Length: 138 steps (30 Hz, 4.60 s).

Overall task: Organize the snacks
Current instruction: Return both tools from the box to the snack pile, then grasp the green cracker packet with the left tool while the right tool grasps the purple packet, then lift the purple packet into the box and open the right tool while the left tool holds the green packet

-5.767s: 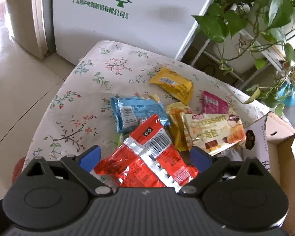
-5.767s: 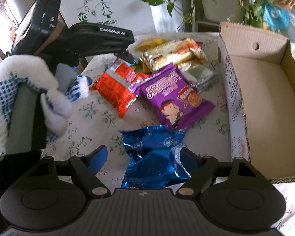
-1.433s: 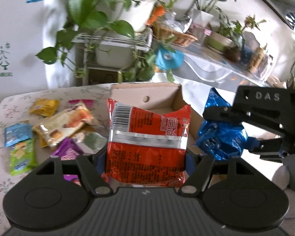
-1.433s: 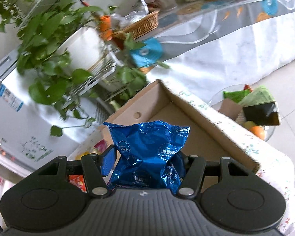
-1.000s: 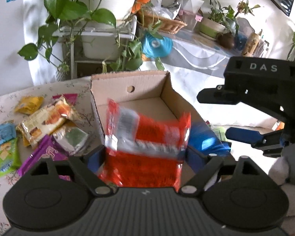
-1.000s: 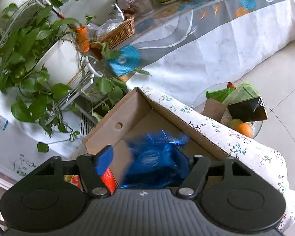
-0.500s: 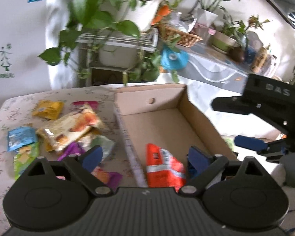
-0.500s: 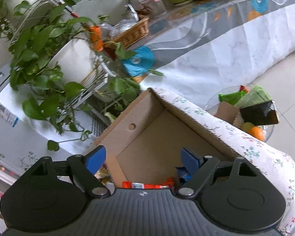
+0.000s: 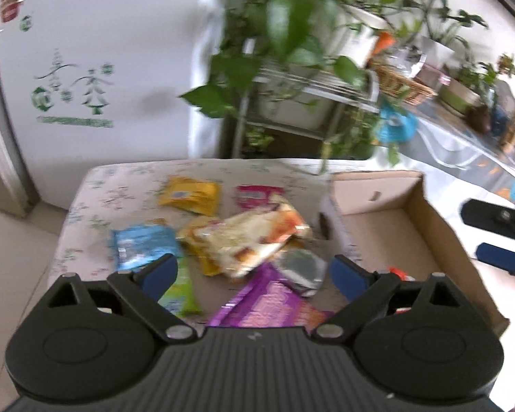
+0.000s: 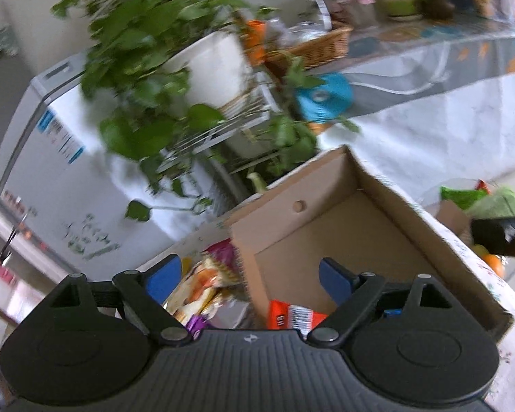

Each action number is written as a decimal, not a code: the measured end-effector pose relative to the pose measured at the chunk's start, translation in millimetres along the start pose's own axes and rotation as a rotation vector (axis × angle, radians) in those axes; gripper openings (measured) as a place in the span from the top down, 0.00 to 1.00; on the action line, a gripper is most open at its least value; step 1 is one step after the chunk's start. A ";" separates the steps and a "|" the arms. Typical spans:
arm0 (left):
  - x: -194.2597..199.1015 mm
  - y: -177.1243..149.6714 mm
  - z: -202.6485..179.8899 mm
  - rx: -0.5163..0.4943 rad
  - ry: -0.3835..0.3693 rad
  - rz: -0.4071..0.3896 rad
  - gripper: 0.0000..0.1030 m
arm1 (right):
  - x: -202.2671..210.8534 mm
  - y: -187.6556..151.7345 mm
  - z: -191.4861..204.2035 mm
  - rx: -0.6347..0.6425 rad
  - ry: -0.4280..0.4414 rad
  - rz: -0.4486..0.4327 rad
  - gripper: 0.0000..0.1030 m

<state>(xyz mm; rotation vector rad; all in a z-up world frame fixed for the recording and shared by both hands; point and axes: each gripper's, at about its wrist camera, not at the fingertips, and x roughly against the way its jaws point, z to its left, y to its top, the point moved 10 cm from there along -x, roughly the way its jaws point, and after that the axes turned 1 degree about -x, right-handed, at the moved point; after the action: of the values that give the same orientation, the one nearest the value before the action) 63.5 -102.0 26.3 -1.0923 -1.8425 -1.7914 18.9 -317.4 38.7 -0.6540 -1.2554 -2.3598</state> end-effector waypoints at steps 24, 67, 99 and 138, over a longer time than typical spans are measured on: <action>-78.7 -31.1 113.9 0.248 0.126 0.203 0.05 | -83.7 -100.1 72.9 0.421 0.110 0.265 0.09; -97.1 -54.5 129.9 0.055 0.199 0.264 0.06 | -121.2 -159.7 79.9 0.512 0.069 0.492 0.03; -93.9 -52.5 120.3 -0.030 0.161 0.196 0.22 | -133.7 -155.0 72.5 0.581 -0.135 0.363 0.17; 7.4 -84.7 105.8 0.178 0.194 -0.003 0.50 | -79.0 -115.4 98.4 0.482 0.036 0.280 0.28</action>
<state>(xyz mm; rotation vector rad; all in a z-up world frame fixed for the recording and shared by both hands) 25.4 9.1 -41.7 -0.8210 -1.8451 -1.6348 43.2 -164.6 -34.2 -0.5784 -1.5291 -1.7477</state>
